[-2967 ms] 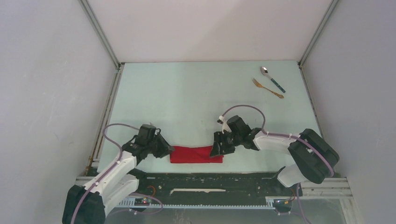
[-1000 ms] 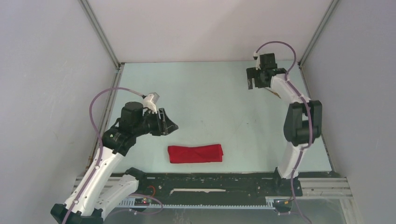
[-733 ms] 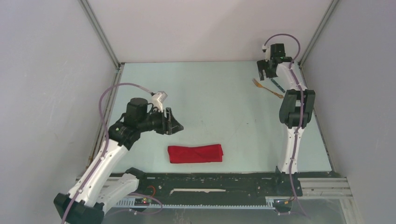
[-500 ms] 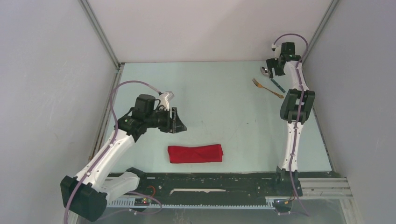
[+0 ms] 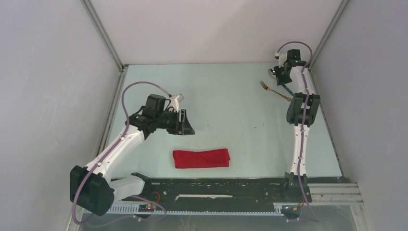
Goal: Fold the napkin into a case and place the utensils inside
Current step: Pick up the spoon from the corner of the board, then pass from the right arm to the left, then pass from the left arm to the right
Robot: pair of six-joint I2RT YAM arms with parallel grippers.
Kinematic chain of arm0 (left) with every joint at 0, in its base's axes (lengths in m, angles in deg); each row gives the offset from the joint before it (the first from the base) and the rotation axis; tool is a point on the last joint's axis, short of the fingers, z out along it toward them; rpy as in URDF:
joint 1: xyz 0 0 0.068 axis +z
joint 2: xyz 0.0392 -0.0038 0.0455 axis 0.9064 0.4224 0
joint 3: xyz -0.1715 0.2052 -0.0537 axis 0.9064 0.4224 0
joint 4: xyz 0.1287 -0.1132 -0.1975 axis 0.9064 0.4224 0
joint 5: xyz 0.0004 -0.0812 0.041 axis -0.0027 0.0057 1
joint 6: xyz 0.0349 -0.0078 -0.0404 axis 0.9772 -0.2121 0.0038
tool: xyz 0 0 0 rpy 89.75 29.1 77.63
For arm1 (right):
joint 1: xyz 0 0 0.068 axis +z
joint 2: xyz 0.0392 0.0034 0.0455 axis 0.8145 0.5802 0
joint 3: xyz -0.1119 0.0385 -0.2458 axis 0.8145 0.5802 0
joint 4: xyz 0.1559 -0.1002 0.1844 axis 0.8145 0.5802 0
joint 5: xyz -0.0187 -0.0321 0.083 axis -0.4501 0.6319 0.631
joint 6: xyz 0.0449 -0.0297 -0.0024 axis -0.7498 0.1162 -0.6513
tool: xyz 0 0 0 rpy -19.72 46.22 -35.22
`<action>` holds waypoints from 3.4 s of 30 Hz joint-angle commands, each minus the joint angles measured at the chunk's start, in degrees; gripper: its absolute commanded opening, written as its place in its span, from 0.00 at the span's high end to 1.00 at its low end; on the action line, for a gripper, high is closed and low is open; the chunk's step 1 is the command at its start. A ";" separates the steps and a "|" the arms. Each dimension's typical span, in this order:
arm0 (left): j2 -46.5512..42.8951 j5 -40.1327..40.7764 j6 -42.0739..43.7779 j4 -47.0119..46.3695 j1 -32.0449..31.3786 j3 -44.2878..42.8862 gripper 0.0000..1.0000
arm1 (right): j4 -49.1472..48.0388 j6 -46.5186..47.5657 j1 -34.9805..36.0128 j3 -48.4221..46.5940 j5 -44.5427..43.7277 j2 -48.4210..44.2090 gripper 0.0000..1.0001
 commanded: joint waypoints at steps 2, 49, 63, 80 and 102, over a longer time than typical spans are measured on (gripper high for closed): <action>0.54 -0.92 0.93 -1.94 -0.30 -2.94 0.43 | 6.29 0.74 -0.19 -0.61 0.63 2.82 0.61; -3.73 9.28 -17.97 -41.17 -17.81 12.02 0.38 | -28.20 -92.14 58.18 85.65 -27.64 -81.24 1.00; 1.77 5.57 -14.07 -36.40 -17.92 7.29 0.48 | -29.98 -89.91 61.46 87.25 -29.13 -84.97 1.00; -6.67 -7.88 -3.60 -13.38 -17.24 7.86 1.00 | -8.73 -29.05 39.00 81.69 21.84 -87.44 0.15; -11.27 -18.87 -0.50 -7.14 -17.35 9.67 1.00 | -12.03 -24.63 32.91 83.88 50.73 -85.63 0.63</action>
